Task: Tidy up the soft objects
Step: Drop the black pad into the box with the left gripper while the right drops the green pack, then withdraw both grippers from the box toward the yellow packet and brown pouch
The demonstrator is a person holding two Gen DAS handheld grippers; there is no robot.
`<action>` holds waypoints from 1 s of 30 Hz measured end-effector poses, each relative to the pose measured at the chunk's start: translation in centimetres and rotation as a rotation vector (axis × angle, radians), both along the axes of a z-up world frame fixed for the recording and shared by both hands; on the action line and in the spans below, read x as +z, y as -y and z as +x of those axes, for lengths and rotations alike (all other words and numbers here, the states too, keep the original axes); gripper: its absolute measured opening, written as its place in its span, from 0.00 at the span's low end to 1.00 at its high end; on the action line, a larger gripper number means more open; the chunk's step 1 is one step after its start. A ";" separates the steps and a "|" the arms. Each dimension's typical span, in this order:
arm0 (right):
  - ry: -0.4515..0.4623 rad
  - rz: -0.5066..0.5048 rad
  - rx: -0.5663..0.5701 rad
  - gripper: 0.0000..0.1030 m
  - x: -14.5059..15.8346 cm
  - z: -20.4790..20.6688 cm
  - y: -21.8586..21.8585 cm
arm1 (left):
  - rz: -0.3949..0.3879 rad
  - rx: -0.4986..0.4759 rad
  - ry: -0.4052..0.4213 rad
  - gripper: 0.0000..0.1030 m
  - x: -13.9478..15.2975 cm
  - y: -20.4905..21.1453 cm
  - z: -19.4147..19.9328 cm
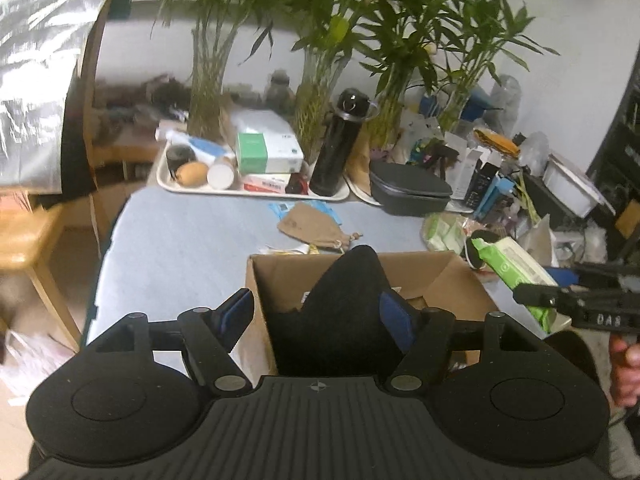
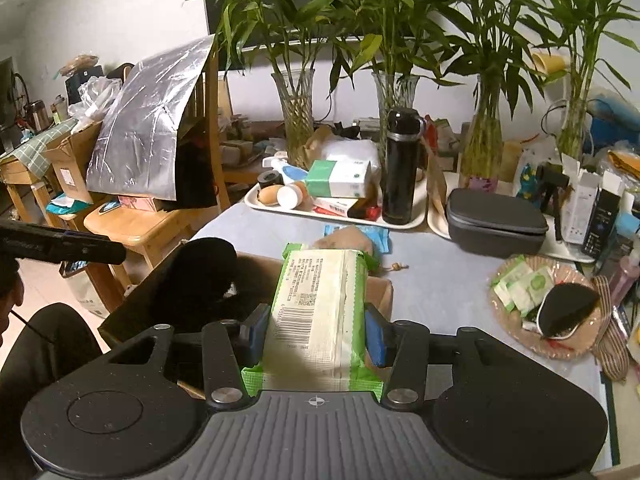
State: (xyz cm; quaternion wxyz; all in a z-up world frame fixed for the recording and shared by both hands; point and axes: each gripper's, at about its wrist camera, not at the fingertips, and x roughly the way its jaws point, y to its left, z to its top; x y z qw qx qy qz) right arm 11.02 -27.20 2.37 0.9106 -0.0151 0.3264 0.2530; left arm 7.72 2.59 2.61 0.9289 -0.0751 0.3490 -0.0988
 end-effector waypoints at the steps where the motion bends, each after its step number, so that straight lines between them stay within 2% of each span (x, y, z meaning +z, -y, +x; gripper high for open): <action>1: 0.001 -0.001 0.001 0.50 0.1 0.0 -0.2 | 0.007 -0.004 0.002 0.67 0.0 0.1 -0.2; 6: 0.016 0.012 0.003 0.50 0.8 0.3 -1.6 | -0.001 -0.014 0.010 0.67 -0.1 -0.2 -1.1; 8: -0.011 -0.005 0.002 0.51 0.2 1.1 -2.4 | -0.007 -0.013 0.010 0.67 -0.1 -0.5 -1.4; 9: -0.041 -0.036 0.008 0.55 -0.5 1.6 -3.1 | -0.011 -0.011 0.010 0.67 -0.1 -0.6 -1.5; 10: -0.055 -0.063 0.004 0.67 -1.0 2.0 -3.7 | -0.013 -0.009 0.009 0.67 -0.1 -0.7 -1.6; 11: -0.048 -0.074 -0.002 0.72 -1.3 1.9 -4.0 | -0.013 -0.007 0.008 0.67 -0.1 -0.9 -1.7; 13: -0.020 -0.069 0.004 0.92 -1.4 1.4 -4.3 | -0.011 -0.003 0.010 0.67 0.0 -1.0 -2.0; 15: -0.004 -0.061 -0.001 0.99 -1.3 0.9 -4.4 | -0.011 0.001 0.017 0.67 0.0 -1.3 -2.5; 20: -0.006 -0.068 -0.041 1.00 -1.3 0.3 -3.9 | 0.002 0.012 0.015 0.67 0.0 -1.6 -2.9; 30: -0.013 -0.013 -0.109 1.00 -0.3 -1.5 -1.0 | -0.017 0.037 0.029 0.67 0.6 -1.7 -3.6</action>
